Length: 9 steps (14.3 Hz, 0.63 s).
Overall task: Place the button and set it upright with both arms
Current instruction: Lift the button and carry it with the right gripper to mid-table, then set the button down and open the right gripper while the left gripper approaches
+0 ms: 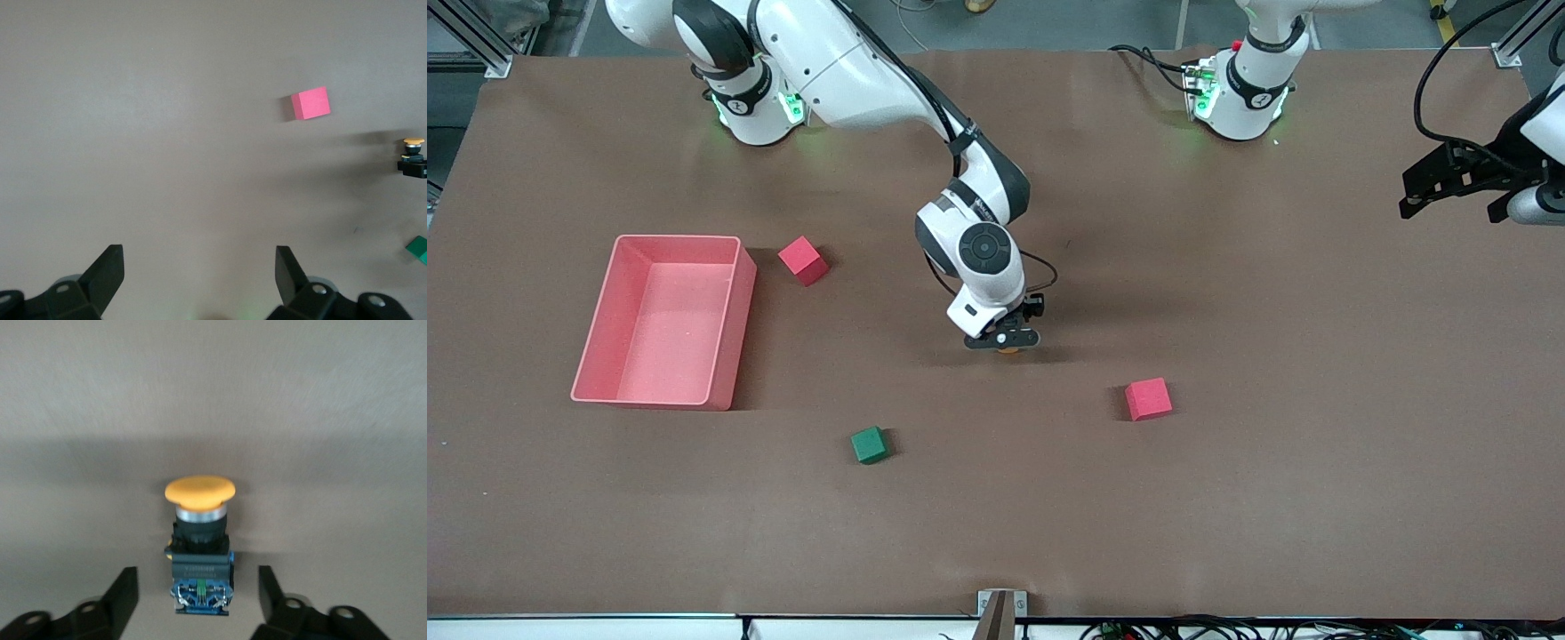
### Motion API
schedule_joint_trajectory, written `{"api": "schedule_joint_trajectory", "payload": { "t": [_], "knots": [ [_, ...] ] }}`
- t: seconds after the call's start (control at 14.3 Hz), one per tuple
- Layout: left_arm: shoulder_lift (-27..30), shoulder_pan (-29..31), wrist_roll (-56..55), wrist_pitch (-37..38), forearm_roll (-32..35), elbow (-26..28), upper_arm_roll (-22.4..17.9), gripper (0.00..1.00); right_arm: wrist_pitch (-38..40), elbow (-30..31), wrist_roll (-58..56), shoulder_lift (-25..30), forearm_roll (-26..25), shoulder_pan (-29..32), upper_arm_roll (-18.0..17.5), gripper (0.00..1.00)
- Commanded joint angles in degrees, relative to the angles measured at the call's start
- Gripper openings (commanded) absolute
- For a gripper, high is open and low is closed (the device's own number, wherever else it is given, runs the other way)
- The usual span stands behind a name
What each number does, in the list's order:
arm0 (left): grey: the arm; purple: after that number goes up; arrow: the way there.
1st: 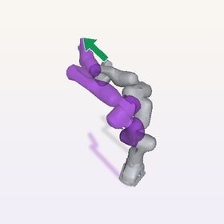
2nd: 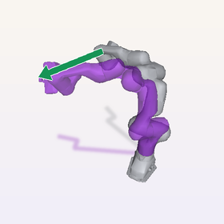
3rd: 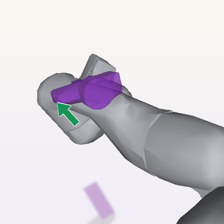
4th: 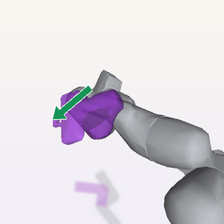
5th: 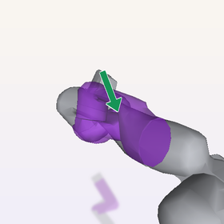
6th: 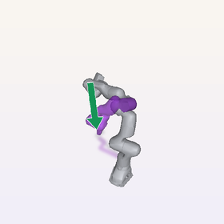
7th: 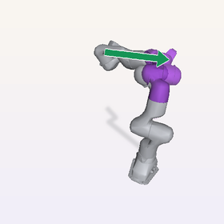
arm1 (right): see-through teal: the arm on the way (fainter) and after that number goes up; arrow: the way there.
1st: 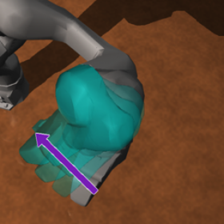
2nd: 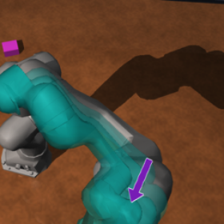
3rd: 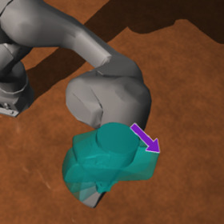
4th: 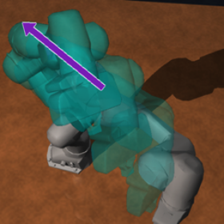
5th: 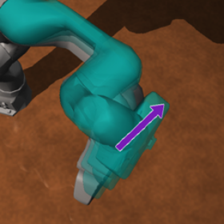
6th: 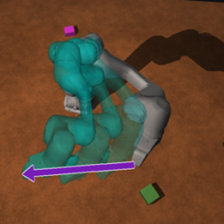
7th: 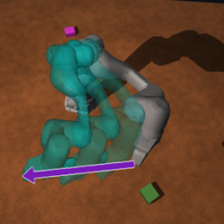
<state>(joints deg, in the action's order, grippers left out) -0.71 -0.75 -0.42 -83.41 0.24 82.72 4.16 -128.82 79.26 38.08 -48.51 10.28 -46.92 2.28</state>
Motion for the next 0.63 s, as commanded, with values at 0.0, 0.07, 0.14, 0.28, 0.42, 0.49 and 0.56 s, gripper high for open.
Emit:
{"api": "schedule_joint_trajectory", "payload": {
  "t": [0.0, 0.07, 0.14, 0.28, 0.42, 0.49, 0.56],
  "knots": [
    [0.0, -0.3, -1.2, -0.7, -1.0, 0.4, 0.1, 1.00, 4.3, 0.8, -0.1, 6.6, 1.0, 3.1, 1.0, 1.00],
    [-0.3, -0.5, -1.2, -0.8, -1.3, 0.3, 0.1, 1.00, 9.0, 0.6, -0.4, 9.1, 0.8, 4.5, 1.1, 1.00],
    [-0.9, -0.7, -1.2, -0.8, -1.2, 0.3, 0.1, 1.00, 12.9, 0.5, -0.4, 12.4, 0.7, 6.6, 1.6, 1.00],
    [-1.5, -1.4, -1.4, -2.3, -1.2, 0.4, 0.1, 1.00, 20.9, 0.6, -0.4, 18.6, 0.7, 10.2, 2.6, 1.00],
    [-2.9, -2.5, -2.0, -2.8, -1.2, 0.5, 0.1, 1.00, 27.6, 0.5, -0.3, 23.7, 0.4, 14.0, 3.2, 1.00],
    [-4.0, -3.6, -4.1, -3.3, -1.4, 0.6, 0.2, 1.00, 29.9, 0.5, -0.3, 26.3, -1.0, 16.0, 3.2, 1.00],
    [-5.5, -5.1, -7.1, -5.2, -1.4, 1.0, 0.7, 1.00, 32.1, 0.5, -0.3, 29.0, -2.8, 17.7, 3.2, 1.00]
  ]
}}
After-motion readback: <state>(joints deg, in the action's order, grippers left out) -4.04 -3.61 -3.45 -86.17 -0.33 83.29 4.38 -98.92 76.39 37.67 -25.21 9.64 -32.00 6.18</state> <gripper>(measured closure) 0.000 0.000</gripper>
